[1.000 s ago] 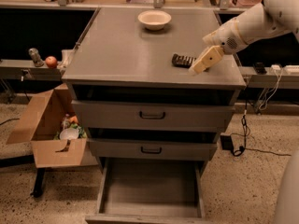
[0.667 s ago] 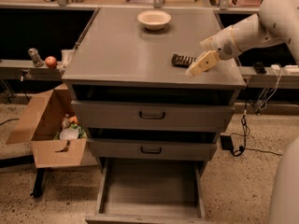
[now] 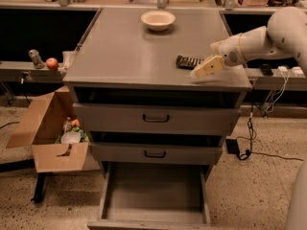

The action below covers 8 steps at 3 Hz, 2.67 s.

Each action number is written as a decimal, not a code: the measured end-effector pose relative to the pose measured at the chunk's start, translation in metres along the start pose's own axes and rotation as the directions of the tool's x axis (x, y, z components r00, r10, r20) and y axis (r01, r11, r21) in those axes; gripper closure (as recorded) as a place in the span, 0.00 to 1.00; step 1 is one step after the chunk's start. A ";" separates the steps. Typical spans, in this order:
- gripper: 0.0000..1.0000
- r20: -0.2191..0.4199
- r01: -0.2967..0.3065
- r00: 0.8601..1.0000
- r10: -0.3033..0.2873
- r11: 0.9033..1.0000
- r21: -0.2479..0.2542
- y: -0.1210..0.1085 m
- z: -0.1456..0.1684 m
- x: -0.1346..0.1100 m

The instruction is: Place rxbar chocolate into bottom drawer

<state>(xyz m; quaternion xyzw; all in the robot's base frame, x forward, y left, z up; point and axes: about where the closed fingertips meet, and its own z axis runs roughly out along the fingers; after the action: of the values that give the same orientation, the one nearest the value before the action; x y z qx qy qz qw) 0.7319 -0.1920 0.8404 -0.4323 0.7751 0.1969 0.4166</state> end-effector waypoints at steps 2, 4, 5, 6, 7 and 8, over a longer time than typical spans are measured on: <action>0.00 0.029 -0.033 0.999 0.032 0.999 0.037 -0.012 0.011 0.007; 0.38 0.034 -0.041 0.999 0.040 0.999 0.031 -0.011 0.016 0.010; 0.68 0.042 -0.039 0.998 0.038 0.999 0.028 -0.008 0.015 0.008; 0.92 0.042 -0.039 0.998 0.038 0.999 0.028 -0.008 0.013 0.005; 1.00 0.148 0.071 0.986 -0.072 0.997 0.011 0.013 -0.012 -0.029; 1.00 0.240 0.203 0.949 -0.202 0.979 0.019 0.035 -0.038 -0.062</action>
Offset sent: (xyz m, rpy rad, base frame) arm 0.0168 -0.0095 -0.0137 0.0411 -0.0186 -0.0738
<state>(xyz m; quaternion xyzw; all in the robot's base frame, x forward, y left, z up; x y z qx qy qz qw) 0.7015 -0.1666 0.9116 -0.4838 0.6697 0.2066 0.5242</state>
